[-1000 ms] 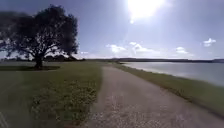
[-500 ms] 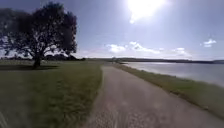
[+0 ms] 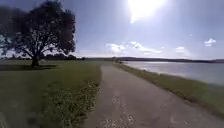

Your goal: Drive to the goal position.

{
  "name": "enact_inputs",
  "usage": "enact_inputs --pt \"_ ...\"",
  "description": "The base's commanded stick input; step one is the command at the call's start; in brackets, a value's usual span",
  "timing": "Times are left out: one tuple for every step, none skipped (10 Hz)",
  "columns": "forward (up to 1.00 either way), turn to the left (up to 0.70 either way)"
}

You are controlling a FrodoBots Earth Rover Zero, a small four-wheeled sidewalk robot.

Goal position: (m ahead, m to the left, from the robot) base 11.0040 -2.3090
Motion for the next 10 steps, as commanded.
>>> enact_inputs --pt "0.70 0.05" --pt "0.70 0.05" --pt "0.70 0.05" --pt "0.70 0.05" --pt "0.70 0.05" --pt "0.70 0.05" --pt "0.70 0.05" --pt "0.70 0.05" --pt "0.70 0.05" --pt "0.70 0.05"
